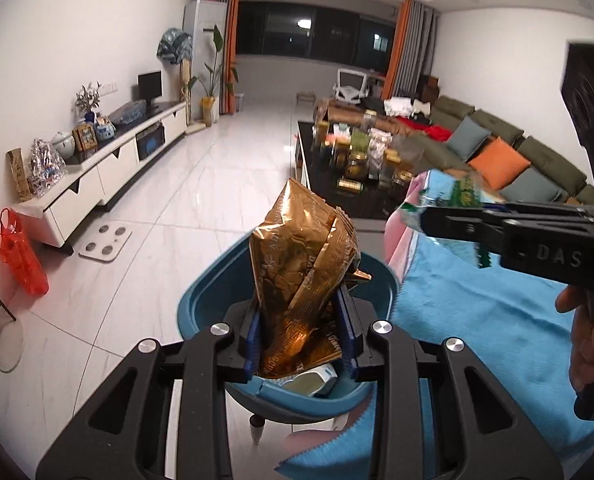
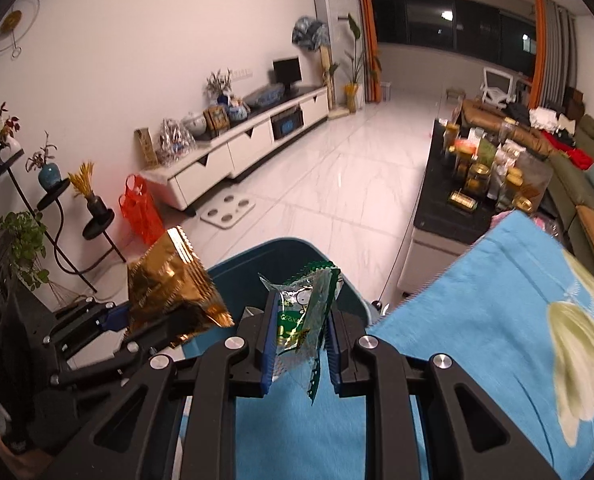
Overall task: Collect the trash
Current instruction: 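Carry the gold and green wrappers in both grippers over the teal bin, then open both grippers to drop the wrappers into the bin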
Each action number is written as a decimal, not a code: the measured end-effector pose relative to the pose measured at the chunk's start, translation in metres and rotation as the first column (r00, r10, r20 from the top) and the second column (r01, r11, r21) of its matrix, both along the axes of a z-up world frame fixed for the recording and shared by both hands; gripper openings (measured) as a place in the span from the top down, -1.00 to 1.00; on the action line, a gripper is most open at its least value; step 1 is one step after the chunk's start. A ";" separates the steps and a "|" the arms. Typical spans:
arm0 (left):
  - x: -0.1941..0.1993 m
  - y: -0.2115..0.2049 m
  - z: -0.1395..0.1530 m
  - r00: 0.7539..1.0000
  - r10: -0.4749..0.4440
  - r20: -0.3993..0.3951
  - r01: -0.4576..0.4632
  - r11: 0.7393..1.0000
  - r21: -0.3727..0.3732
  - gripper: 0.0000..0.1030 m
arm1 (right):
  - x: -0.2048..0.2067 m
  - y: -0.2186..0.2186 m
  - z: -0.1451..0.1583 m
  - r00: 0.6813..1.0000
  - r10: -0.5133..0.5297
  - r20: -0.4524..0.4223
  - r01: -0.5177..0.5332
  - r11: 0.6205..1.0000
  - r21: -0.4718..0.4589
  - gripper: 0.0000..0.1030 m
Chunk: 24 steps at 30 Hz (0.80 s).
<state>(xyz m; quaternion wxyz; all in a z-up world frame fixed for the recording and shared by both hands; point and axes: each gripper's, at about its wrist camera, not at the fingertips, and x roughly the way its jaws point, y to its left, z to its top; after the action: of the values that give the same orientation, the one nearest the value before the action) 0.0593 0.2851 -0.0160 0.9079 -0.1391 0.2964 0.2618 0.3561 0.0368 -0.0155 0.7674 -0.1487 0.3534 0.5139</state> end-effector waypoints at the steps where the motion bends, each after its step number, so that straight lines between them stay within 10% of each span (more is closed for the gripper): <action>1: 0.009 0.004 -0.005 1.000 0.000 -0.009 0.000 1.000 -0.007 0.40 | 0.004 0.008 -0.005 1.000 0.003 -0.015 -0.003 1.000 -0.019 0.63; 24: 0.101 0.076 -0.112 0.980 0.021 -0.200 -0.055 0.985 -0.166 0.36 | 0.034 0.091 -0.066 0.990 0.016 -0.138 -0.052 0.964 -0.261 0.61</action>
<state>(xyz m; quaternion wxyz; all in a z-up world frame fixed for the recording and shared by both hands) 0.1603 0.3609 -0.1278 0.8536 -0.1955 0.4035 0.2650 0.3901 0.1275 -0.0814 0.7063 -0.2205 0.4671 0.4840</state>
